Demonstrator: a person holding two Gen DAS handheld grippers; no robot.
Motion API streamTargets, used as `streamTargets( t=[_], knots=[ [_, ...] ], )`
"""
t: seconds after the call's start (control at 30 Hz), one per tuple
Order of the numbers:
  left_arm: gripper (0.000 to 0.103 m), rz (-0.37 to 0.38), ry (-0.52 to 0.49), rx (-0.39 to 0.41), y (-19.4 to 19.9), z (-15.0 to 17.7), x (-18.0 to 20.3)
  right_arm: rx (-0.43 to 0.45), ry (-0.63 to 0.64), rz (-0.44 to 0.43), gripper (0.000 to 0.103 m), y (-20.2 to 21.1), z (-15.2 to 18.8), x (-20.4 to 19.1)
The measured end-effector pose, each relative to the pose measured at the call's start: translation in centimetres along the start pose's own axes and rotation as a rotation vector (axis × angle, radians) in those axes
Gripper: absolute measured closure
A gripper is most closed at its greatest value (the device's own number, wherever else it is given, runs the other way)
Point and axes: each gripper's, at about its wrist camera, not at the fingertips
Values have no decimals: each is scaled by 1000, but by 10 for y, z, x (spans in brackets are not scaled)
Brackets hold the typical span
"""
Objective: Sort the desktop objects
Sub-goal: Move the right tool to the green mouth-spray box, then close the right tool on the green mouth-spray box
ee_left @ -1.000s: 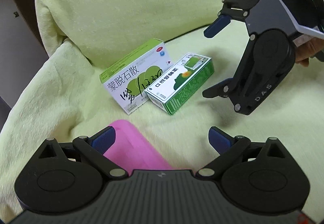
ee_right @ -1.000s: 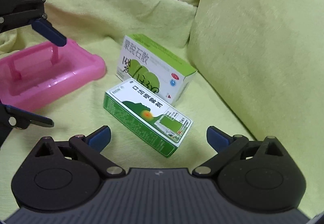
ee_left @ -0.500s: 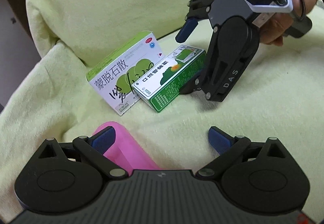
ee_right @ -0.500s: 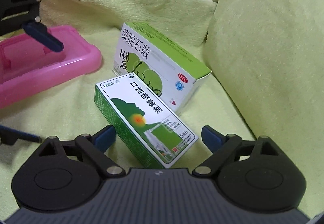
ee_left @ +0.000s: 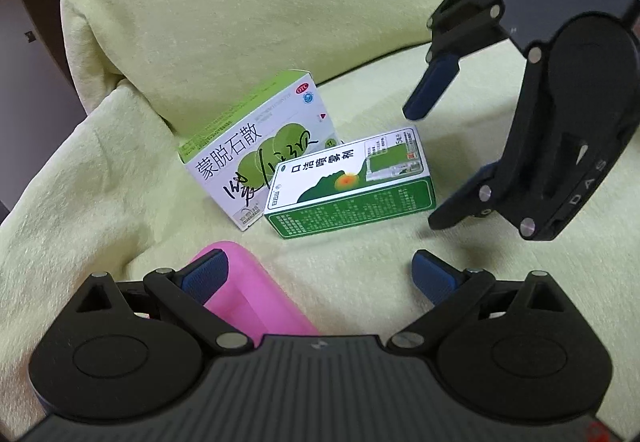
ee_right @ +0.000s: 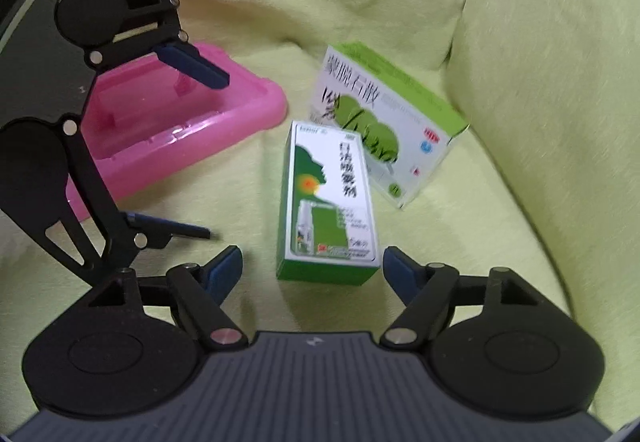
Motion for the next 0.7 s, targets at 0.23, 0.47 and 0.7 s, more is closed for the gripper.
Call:
streamTargets(
  t=[0.23,0.47,0.7],
  knots=[
    [4,13,-8,-1,0,2,5,18,-126,32,29,-27,-9,12],
    [4,26,-18,-5,-1,4,6,17,-255,4,44,-35,-10,24],
    [4,94,-14,23,5,-1,11,-32,-408,9,51,-8,4,12]
  ],
)
Point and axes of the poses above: each gripper's, at about its wrist camera, not at the fingertips, and y roughly against the way its jaws point, x to its right, z to its underside, and after that the axes turned 10 degrees about -z, right-handed
